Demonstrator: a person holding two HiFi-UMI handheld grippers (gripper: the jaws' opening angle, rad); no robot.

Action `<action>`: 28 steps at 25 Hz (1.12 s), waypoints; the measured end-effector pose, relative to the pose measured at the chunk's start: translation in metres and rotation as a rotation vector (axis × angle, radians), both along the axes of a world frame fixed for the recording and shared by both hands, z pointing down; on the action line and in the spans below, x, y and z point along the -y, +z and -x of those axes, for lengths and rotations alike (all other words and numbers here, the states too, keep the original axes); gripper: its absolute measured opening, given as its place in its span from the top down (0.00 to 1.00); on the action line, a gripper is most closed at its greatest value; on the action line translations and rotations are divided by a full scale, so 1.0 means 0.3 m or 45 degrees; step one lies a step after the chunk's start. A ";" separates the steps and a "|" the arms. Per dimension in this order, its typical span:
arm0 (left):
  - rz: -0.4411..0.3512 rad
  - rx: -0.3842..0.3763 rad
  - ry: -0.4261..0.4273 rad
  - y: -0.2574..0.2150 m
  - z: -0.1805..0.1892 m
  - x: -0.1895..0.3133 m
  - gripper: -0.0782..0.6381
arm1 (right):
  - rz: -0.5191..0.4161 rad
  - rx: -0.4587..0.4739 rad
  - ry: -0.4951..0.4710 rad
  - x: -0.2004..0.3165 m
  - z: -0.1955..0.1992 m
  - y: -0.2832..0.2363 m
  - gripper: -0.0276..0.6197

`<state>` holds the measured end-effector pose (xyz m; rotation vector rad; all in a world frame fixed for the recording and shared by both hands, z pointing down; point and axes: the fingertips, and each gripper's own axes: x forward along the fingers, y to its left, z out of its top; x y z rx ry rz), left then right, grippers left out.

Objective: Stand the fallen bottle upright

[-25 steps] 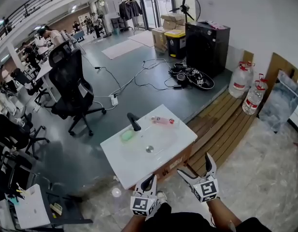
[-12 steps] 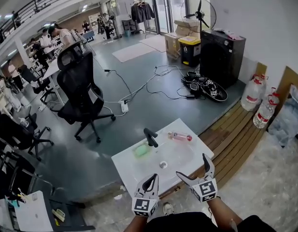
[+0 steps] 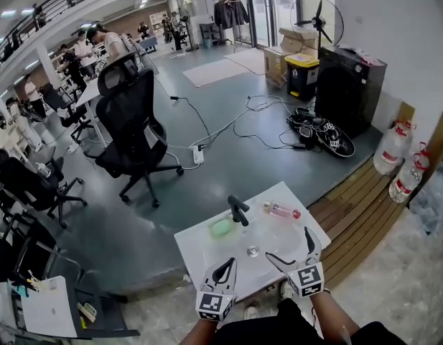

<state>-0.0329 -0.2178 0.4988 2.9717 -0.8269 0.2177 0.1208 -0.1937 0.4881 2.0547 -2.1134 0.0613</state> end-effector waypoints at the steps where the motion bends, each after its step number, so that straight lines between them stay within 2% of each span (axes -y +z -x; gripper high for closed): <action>1: 0.002 0.002 -0.013 0.003 -0.008 0.019 0.87 | 0.012 -0.006 -0.011 0.022 -0.015 0.012 0.03; 13: 0.032 0.037 -0.155 0.039 -0.173 0.211 0.87 | 0.154 -0.064 -0.200 0.305 -0.200 0.114 0.03; 18: 0.044 0.047 -0.243 0.047 -0.200 0.284 0.87 | 0.224 -0.070 -0.263 0.393 -0.265 0.168 0.03; 28: 0.085 0.042 -0.340 0.086 -0.255 0.365 0.87 | 0.451 -0.147 -0.388 0.550 -0.370 0.354 0.03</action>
